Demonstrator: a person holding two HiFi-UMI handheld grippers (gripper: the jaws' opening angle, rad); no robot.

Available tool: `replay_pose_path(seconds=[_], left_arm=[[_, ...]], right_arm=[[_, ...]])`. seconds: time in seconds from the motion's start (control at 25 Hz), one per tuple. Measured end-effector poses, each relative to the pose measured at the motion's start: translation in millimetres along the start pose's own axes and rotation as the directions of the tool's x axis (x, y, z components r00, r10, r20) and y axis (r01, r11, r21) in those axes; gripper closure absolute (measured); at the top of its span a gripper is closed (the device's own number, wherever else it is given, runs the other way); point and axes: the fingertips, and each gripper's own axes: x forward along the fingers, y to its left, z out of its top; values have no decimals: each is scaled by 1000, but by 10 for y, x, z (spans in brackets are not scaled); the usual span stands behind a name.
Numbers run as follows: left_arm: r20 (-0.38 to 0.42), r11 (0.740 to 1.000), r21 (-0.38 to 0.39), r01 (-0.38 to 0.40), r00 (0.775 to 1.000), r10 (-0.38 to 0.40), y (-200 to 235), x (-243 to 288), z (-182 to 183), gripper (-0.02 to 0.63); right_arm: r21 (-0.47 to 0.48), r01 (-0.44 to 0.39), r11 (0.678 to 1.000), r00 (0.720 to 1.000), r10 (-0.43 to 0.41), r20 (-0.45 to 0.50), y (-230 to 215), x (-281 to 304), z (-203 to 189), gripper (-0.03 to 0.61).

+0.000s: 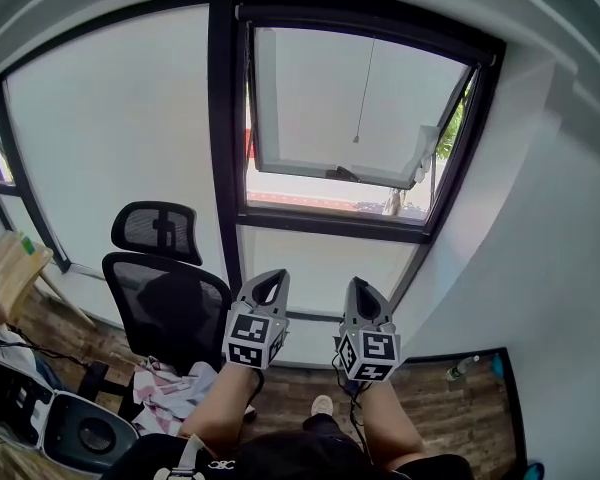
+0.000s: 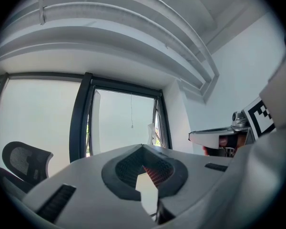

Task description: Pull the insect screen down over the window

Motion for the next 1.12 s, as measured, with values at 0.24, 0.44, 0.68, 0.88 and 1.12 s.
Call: replay_pose_path(seconds=[0.24, 0.44, 0.68, 0.88, 1.12], left_arm=[[8, 1000, 12, -13, 1000, 13, 122, 218, -53, 601], [7, 999, 25, -26, 1000, 26, 211, 497, -101, 601], [-4, 999, 22, -39, 999, 39, 340, 927, -242, 601], [-21, 999, 31, -45, 999, 45, 453, 1397, -379, 601], [-55, 997, 41, -58, 997, 60, 618, 2071, -490, 601]], right_arm=[[2, -10, 1000, 1000, 10, 8, -73, 251, -85, 577], [4, -21, 1000, 1000, 21, 15, -215, 551, -153, 577], [13, -26, 1000, 1000, 26, 13, -431, 957, -310, 577], [22, -33, 999, 999, 33, 4, -678, 1375, -483, 577], [53, -48, 997, 999, 49, -15, -1043, 1991, -655, 577]])
